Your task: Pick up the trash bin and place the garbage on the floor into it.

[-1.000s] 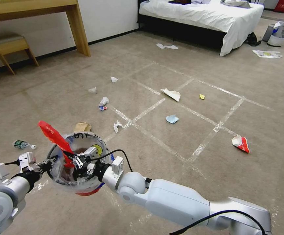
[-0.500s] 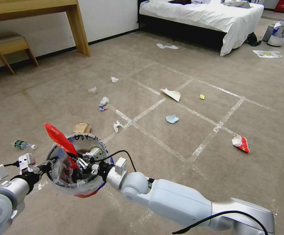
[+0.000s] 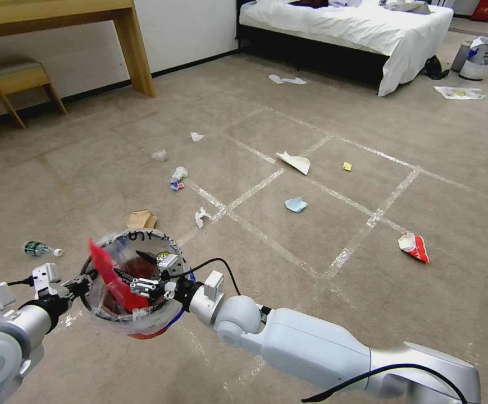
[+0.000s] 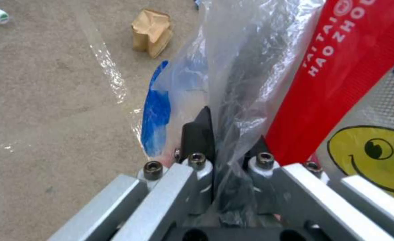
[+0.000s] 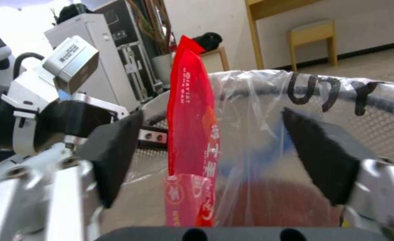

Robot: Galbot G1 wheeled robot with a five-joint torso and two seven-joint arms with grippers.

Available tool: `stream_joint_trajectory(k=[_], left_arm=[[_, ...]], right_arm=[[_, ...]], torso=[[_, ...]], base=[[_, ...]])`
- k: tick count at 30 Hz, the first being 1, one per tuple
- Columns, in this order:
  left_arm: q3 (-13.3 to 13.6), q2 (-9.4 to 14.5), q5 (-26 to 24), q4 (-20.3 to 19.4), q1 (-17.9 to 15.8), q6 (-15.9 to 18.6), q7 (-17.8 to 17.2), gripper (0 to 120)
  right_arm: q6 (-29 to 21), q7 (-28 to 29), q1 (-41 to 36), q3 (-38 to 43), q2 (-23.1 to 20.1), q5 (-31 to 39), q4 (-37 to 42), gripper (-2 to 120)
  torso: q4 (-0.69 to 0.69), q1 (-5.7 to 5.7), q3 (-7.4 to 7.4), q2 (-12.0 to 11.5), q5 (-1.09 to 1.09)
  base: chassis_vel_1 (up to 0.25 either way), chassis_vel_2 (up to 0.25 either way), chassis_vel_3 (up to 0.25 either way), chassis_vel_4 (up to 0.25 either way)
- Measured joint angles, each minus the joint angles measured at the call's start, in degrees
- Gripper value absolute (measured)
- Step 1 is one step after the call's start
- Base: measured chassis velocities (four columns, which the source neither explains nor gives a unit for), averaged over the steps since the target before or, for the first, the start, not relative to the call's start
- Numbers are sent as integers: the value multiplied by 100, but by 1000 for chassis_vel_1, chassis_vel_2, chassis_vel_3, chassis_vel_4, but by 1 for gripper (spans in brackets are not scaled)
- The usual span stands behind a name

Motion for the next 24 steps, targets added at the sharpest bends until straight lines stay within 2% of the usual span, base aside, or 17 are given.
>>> stream_joint_trajectory(k=[1,2,4,9,15,17,21,24], left_arm=[[0,0,0,0,0,0,0,3],[0,0,0,5,-1,-1,0,3],[0,0,0,10,0,-1,0,3],[-10,-1,1,16,1,-2,-1,3],[-68,-10,3,33,17,-17,-5,3],[-101,-13,8,32,40,-28,-5,3],[-123,-22,12,29,42,-44,-6,3],[-173,-62,15,19,33,-62,-8,3]], right_arm=[[0,0,0,0,0,0,0,85],[0,0,1,18,-6,0,18,92],[0,1,0,59,-8,1,44,97],[-33,55,-23,356,-9,80,314,98],[-159,133,-44,1144,-197,412,1046,100],[-192,137,-98,1719,-382,634,1424,100],[-193,130,-169,2132,-571,729,1632,100],[-190,63,-510,3080,-1234,696,1967,100]], torso=[[0,0,0,0,0],[0,0,0,0,0],[0,0,0,0,0],[0,0,0,0,0],[0,0,0,0,0],[1,0,0,0,0],[1,0,0,0,1],[0,0,0,0,1]], base=[[0,0,0,0],[0,0,0,0],[0,0,0,0],[0,0,0,0],[0,0,0,0],[0,0,0,0],[0,0,0,0],[0,0,0,0]])
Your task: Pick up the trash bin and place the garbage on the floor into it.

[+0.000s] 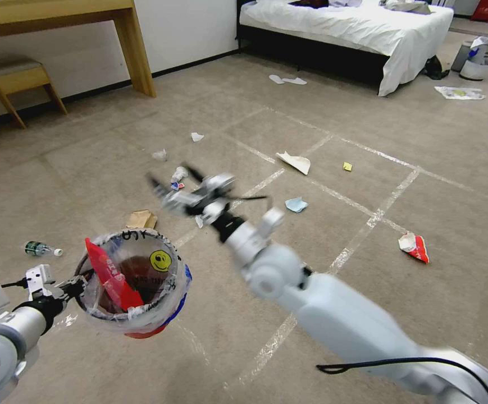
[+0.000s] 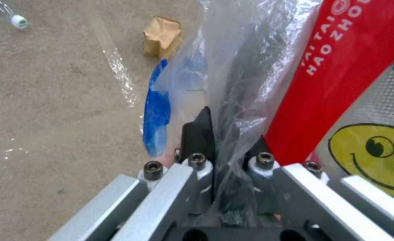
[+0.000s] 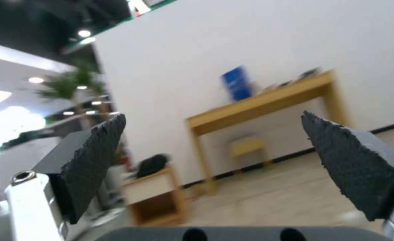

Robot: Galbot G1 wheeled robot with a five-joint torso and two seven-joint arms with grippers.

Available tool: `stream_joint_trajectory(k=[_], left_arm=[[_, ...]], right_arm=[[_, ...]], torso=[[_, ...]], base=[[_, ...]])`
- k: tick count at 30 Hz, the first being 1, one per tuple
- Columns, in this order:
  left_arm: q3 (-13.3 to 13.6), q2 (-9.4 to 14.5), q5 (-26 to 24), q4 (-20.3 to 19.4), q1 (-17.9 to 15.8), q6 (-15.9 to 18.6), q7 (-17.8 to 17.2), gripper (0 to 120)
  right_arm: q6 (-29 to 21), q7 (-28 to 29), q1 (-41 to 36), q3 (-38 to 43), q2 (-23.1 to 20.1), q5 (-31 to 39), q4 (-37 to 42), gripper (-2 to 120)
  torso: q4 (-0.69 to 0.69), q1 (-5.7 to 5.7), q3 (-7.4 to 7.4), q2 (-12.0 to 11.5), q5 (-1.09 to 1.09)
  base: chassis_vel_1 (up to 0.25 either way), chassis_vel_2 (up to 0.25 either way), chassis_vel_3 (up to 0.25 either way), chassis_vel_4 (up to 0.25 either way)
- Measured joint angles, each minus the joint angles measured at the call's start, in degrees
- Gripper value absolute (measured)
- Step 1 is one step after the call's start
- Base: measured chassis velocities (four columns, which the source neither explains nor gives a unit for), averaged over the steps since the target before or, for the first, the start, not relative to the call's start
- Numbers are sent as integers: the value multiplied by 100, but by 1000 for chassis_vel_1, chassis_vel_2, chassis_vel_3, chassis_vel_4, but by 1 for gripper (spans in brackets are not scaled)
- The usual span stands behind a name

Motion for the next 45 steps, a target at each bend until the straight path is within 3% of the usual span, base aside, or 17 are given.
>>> stream_joint_trajectory(k=[3,5,6,10,11,16,18,22,33,45], left_arm=[[-14,-13,0,-2,-6,-4,0,3],[-61,-69,4,-9,-30,-18,2,3],[-61,-69,4,-9,-30,-18,2,3],[-102,-143,47,-12,-59,-33,2,3],[-102,-143,47,-12,-59,-33,2,3],[-135,-270,149,25,-77,-57,1,3],[-139,-280,154,26,-78,-58,2,3],[-194,-373,223,45,-80,-77,11,3],[-233,-484,239,20,-49,-96,15,3],[-238,-431,210,-13,-33,-99,19,3]], right_arm=[[21,-21,-141,317,-167,-81,74,100],[160,-76,-699,1305,-494,-474,245,100],[160,-76,-699,1305,-494,-474,245,100],[289,-60,-1758,2530,-728,-987,625,100],[289,-60,-1758,2530,-728,-987,625,100],[267,258,-3147,4283,-701,-2066,1056,100],[282,258,-3235,4375,-688,-2104,1078,100],[463,254,-4119,5177,-370,-2530,1270,100],[1093,272,-5077,5846,682,-3214,1134,100],[1208,270,-5165,5795,887,-3379,1073,100]], torso=[[-2,0,0,0,1],[0,0,0,0,1],[0,0,0,0,1],[-2,-1,-1,1,2],[-2,-1,-1,1,2],[-1,-1,-1,1,2],[0,-1,-1,1,3],[-1,-1,-1,1,1],[0,-1,-1,1,-2],[-1,2,1,-1,-2]], base=[[0,0,0,0],[0,0,0,0],[0,0,0,0],[0,0,0,0],[0,0,0,0],[0,0,0,0],[0,0,0,0],[0,0,0,0],[0,0,0,0],[-95,87,92,-90]])
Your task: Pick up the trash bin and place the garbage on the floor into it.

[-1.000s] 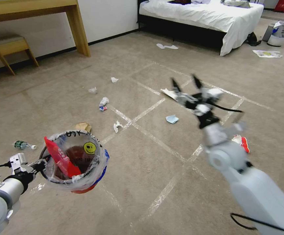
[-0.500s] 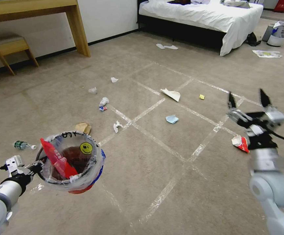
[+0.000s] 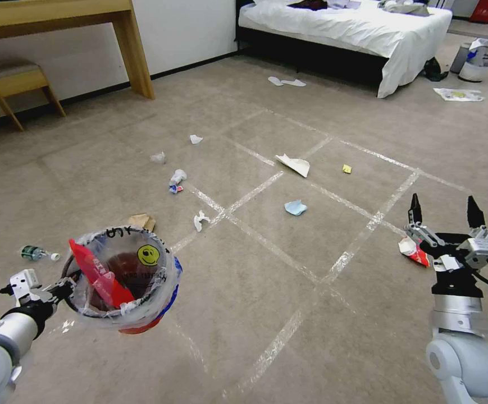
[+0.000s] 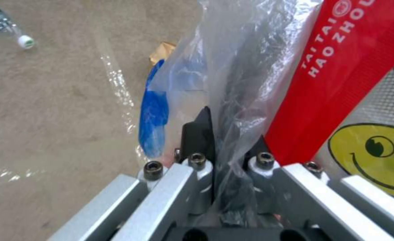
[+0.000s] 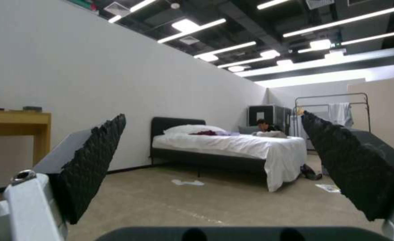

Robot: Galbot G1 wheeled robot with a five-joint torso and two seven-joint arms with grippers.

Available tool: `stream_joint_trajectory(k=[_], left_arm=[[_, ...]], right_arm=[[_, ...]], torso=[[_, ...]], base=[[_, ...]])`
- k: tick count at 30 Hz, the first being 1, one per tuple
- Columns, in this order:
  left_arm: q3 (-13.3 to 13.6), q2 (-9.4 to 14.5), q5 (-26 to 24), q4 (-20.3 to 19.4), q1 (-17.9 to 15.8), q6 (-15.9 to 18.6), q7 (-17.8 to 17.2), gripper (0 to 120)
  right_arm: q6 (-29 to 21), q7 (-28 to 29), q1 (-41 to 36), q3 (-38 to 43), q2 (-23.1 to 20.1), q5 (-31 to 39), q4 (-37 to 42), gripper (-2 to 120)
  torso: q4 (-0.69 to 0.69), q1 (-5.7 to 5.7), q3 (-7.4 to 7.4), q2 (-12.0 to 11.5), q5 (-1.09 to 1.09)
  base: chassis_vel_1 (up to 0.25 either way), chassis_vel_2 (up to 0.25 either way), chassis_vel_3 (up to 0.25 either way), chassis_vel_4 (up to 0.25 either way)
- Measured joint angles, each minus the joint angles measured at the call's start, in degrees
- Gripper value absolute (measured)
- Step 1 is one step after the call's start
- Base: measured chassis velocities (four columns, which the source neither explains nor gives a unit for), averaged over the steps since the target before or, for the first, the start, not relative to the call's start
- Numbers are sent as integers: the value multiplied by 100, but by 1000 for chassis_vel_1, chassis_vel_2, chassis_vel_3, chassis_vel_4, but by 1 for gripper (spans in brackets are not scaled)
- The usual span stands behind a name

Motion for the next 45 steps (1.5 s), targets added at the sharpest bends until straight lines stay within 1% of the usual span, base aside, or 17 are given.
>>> stream_joint_trajectory(k=[4,6,7,11,12,19,20,25,29,38,41,42,45], left_arm=[[-5,28,-18,1,2,-1,1,3],[-5,35,-24,6,1,-1,2,3],[-5,42,-31,12,-2,-1,5,3],[-2,56,-38,20,-12,-1,8,3],[3,58,-40,23,-14,-1,8,3],[9,58,-47,25,-14,-1,13,3],[9,59,-51,24,-14,-1,13,3],[9,59,-55,23,-11,-1,13,3],[-22,57,-58,21,12,-1,10,3],[-65,44,-69,2,35,-3,9,3],[-67,30,-69,1,38,-5,6,3],[-67,23,-69,1,37,-9,5,3],[-59,16,-63,3,24,-11,5,3]], right_arm=[[3,0,16,-17,24,-4,-23,100],[3,-1,18,-22,32,-16,-29,100],[3,-2,18,-23,36,-22,-32,100],[3,-4,13,-21,38,-32,-46,100],[3,-5,7,-18,40,-37,-48,100],[41,-13,-44,-11,59,-79,-52,100],[54,-13,-54,-10,63,-88,-53,100],[66,-14,-70,-4,64,-91,-51,100],[81,-15,-79,-4,64,-92,-30,100],[92,-15,-77,-50,65,-87,-34,100],[92,-15,-46,-81,60,-84,-63,100],[94,-15,-27,-107,53,-75,-79,100],[137,-20,20,-162,40,-65,-149,100]], torso=[[2,0,1,0,1],[2,0,0,0,1],[0,0,0,0,-2],[1,0,-1,0,3],[1,0,-1,0,0],[2,-2,-1,0,1],[0,-1,-1,0,-1],[1,-1,-1,0,1],[2,-1,-1,0,1],[0,-2,-1,0,0],[3,-2,-1,1,2],[1,-2,-1,1,-1],[0,0,0,0,1]], base=[[-170,172,171,-162],[-148,183,165,-166],[-142,140,130,-143],[-128,133,118,-122],[-129,115,124,-110],[-149,144,153,-139],[-162,189,201,-190],[-179,201,187,-191],[-184,173,184,-177],[-168,171,168,-159],[-152,164,165,-179],[-157,165,170,-178],[-152,151,160,-174]])
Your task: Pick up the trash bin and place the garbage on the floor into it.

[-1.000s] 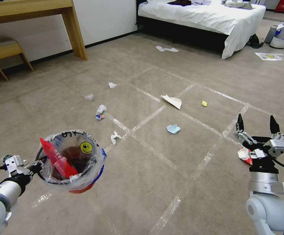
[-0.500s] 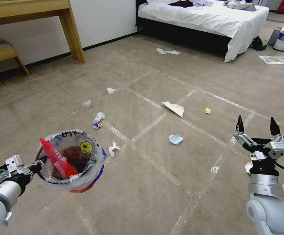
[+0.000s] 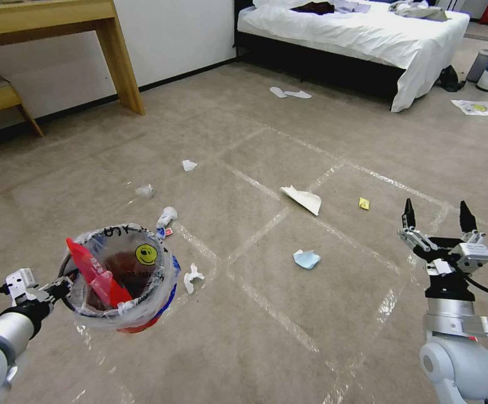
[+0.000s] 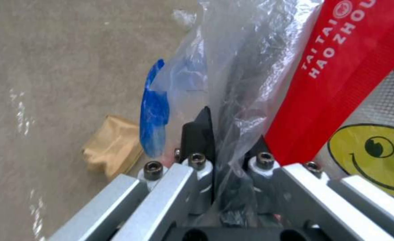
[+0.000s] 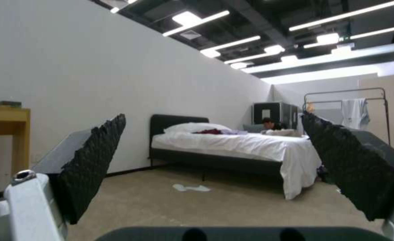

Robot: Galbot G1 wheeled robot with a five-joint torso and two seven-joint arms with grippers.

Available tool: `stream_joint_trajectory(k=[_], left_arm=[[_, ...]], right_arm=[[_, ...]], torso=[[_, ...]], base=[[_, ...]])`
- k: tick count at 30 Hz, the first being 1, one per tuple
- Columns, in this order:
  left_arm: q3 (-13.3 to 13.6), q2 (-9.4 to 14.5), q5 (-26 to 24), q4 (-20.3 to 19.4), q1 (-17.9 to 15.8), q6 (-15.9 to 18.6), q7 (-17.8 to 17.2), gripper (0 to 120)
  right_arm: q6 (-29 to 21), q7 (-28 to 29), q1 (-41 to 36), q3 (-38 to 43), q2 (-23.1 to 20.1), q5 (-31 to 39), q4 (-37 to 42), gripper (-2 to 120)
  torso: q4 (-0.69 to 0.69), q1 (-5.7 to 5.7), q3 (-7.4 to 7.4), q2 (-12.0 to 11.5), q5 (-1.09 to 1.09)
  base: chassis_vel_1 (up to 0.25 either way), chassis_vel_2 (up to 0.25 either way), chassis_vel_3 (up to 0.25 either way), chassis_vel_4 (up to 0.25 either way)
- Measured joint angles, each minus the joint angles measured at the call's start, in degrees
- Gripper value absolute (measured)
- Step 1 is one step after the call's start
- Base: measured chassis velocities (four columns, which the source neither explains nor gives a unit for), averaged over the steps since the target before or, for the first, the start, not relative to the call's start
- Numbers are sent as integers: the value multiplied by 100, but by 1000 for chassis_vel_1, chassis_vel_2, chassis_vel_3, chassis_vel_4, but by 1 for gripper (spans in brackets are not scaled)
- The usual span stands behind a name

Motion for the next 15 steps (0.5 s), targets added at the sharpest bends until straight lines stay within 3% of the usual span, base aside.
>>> stream_joint_trajectory(k=[7,15], left_arm=[[22,-8,15,36,-23,-2,-2,3],[22,4,22,128,-60,-2,-16,3]], right_arm=[[75,-37,78,-129,-7,18,-113,100],[77,-49,175,-261,0,-12,-231,100]], torso=[[1,0,0,0,0],[1,-2,-1,1,-1]], base=[[-122,104,109,-110],[-2,8,8,-2]])
